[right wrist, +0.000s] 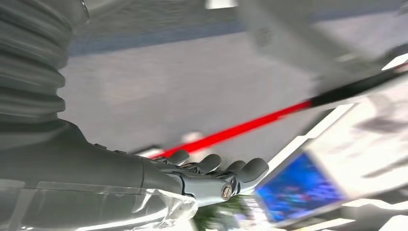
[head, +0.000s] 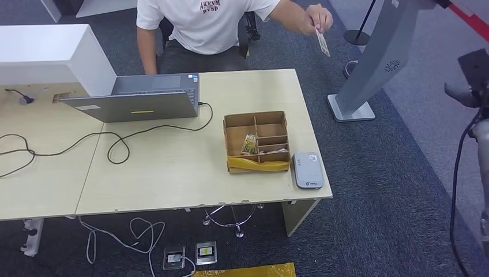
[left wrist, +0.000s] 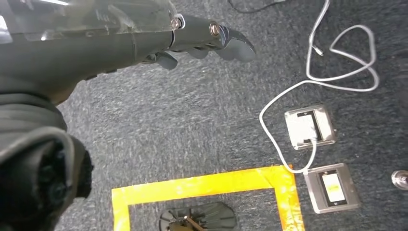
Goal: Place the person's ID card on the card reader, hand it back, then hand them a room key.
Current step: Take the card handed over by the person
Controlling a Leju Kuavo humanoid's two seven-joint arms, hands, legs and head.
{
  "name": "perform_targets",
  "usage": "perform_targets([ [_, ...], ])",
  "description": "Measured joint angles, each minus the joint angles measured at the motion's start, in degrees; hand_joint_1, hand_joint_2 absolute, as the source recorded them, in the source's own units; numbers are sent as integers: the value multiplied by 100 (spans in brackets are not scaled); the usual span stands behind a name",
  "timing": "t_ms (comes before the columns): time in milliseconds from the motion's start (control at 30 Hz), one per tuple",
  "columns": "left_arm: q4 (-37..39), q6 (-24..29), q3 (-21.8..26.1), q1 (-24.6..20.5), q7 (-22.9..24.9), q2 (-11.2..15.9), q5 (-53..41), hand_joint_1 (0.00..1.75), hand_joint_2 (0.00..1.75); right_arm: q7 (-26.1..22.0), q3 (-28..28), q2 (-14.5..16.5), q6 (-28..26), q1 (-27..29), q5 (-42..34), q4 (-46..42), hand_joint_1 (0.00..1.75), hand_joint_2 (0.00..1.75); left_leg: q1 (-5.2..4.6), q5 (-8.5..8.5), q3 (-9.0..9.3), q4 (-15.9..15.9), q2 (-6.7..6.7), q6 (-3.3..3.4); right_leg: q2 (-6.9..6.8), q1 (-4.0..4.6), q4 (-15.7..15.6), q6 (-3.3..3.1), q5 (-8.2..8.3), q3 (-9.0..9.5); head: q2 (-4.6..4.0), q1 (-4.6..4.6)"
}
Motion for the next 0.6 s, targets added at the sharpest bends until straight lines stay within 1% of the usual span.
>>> perform_targets([
  [167,0,-22,-56,-41,-24,4,-88,0,0,-273,390,500,69,-583,425,-301,0,175,2,6,1,0,-10,-3,-5,3,3,-1,0,-1,0,2],
  [333,0,-25,-161,-124,-22,11,-191,0,0,-647,861,1045,-248,-1010,936,-485,0,175,3,8,2,0,-14,-4,-7,4,6,-1,0,-1,0,1],
  [467,0,-21,-177,-161,-22,11,-205,0,0,-773,1128,1468,-299,-1204,1086,-568,0,175,4,11,4,0,-18,-3,-13,5,6,-1,0,0,0,4],
  [600,0,-24,-195,-165,-22,13,-201,0,0,-853,1338,1788,-307,-1263,1199,-599,0,175,4,11,3,0,-19,-3,-15,5,5,-1,0,0,0,3],
])
